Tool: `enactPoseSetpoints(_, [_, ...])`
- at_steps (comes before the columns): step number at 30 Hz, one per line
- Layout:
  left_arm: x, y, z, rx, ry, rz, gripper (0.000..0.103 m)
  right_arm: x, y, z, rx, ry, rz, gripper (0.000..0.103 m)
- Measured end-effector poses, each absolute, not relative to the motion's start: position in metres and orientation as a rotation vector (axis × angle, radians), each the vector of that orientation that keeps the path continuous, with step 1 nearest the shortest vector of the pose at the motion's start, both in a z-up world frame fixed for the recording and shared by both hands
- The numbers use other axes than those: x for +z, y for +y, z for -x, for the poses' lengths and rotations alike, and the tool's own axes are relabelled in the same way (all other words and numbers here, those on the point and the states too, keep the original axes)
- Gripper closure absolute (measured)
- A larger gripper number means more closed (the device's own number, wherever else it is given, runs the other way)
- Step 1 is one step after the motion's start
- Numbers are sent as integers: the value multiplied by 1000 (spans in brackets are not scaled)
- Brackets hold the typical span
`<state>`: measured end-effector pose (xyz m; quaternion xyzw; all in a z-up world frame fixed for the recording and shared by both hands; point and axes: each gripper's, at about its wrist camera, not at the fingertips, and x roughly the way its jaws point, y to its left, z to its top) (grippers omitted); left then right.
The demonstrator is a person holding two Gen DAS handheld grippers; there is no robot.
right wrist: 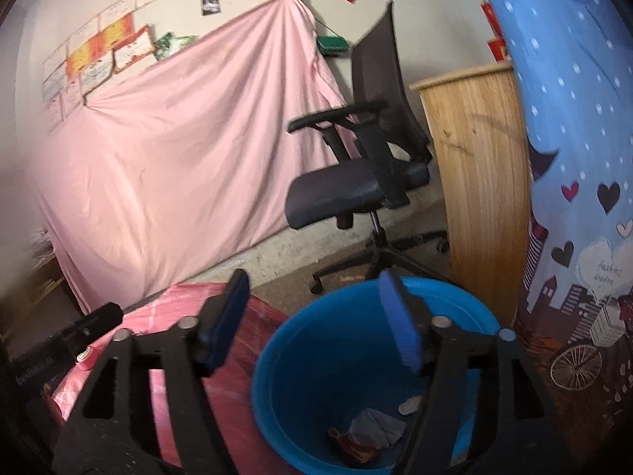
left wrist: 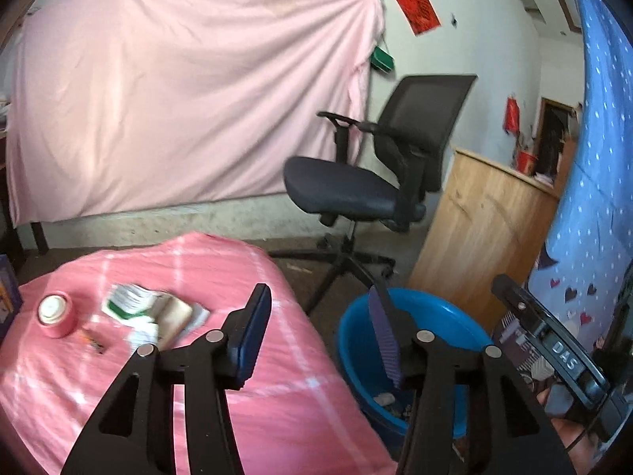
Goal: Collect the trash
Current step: 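Move both open tools back over the bed toward the remaining trash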
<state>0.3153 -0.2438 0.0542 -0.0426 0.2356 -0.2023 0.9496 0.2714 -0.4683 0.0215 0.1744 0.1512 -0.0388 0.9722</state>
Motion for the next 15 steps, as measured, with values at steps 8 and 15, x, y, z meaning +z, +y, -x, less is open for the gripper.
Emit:
enactPoseSetpoints(8, [62, -192, -303, -288, 413, 120, 29, 44, -435, -263, -11, 181, -304, 0])
enactPoseSetpoints(15, [64, -137, -280, -136, 323, 173, 3, 56, -392, -265, 75, 124, -234, 0])
